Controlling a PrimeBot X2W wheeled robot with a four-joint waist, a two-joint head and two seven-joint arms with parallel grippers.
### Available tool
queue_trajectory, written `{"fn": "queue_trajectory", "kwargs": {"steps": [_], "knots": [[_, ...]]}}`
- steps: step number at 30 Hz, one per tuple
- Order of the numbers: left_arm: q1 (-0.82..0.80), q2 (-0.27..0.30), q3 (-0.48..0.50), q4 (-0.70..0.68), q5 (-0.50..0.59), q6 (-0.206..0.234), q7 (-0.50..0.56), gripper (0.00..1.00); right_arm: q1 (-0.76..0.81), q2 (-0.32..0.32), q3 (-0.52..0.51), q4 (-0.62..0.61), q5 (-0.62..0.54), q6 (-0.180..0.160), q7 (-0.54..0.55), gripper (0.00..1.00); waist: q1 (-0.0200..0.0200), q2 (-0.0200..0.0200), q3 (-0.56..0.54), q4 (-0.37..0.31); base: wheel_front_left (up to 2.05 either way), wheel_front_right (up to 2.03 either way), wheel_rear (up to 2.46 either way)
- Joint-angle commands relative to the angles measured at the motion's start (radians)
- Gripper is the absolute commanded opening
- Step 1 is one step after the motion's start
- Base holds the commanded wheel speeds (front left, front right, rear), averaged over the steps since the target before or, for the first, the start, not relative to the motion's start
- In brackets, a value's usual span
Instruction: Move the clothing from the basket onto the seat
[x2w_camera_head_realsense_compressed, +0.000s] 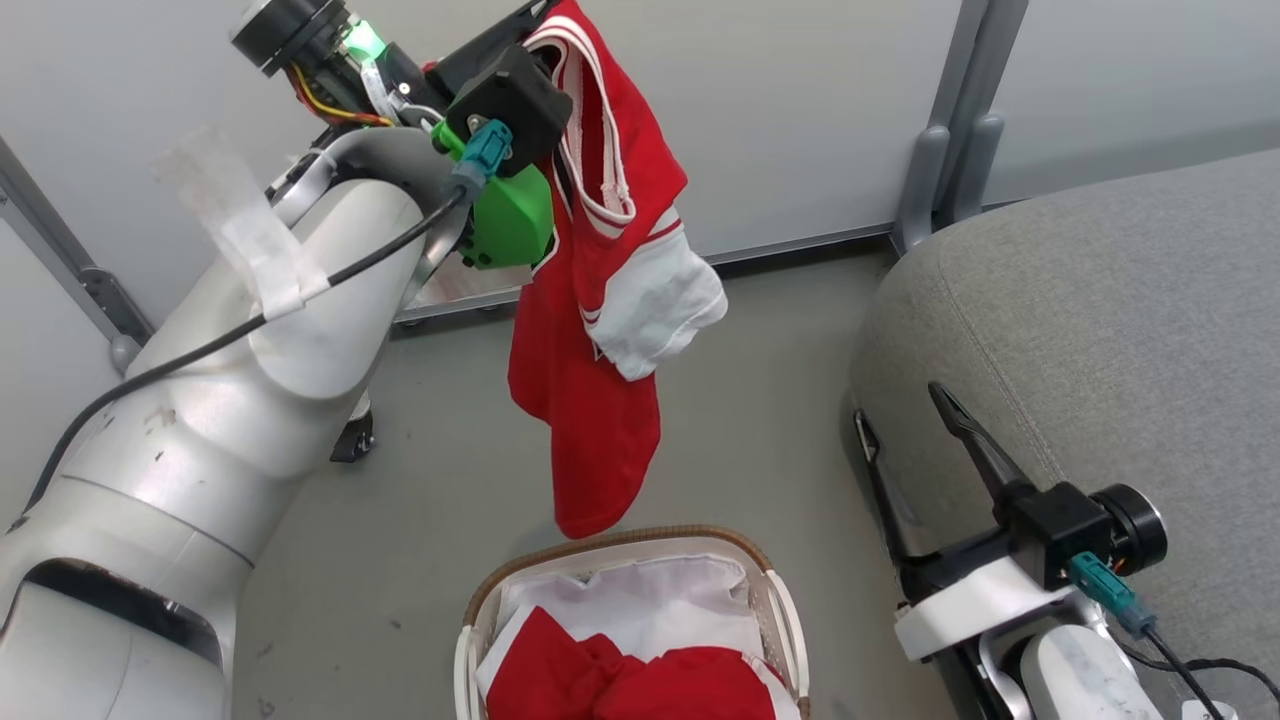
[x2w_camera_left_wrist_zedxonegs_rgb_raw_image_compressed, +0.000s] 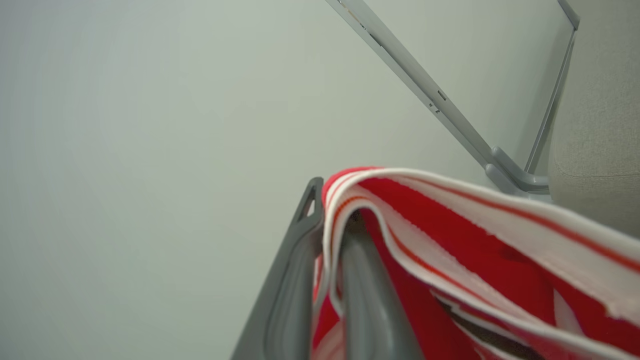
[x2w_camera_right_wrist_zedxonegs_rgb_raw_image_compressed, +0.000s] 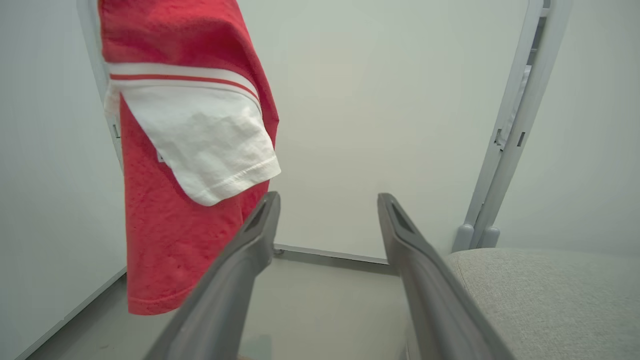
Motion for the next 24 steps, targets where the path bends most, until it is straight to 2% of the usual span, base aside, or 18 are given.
{"fn": "queue_trajectory", "kwargs": {"steps": [1,7,16,24], "knots": [[-0.028,-0.007,-0.008,0.009,-0.011,0.002,0.003,0.00,-0.014,-0.004,0.013,0.001,-0.009,-0.001,-0.002,1.00,0.0001,0.0000,-0.001,0.003,0.00,0.00,0.00],[-0.086,-0.047,-0.062,0.045,-0.047,0.002,0.029,0.00,-0.069,-0.004,0.099,0.021,-0.016,-0.001,-0.002,1.00,0.0001,0.0000,-0.004,0.018,0.00,0.00,0.00],[-0.163,-0.123,-0.155,0.076,-0.118,0.002,0.090,0.00,-0.216,-0.004,0.217,0.121,-0.012,-0.001,-0.002,1.00,0.0001,0.0000,-0.002,0.048,0.00,0.00,0.00],[-0.196,-0.152,-0.205,0.062,-0.160,0.002,0.088,0.00,-0.321,-0.003,0.202,0.201,-0.028,-0.001,-0.002,1.00,0.0001,0.0000,0.004,0.087,0.00,0.00,0.00]]}}
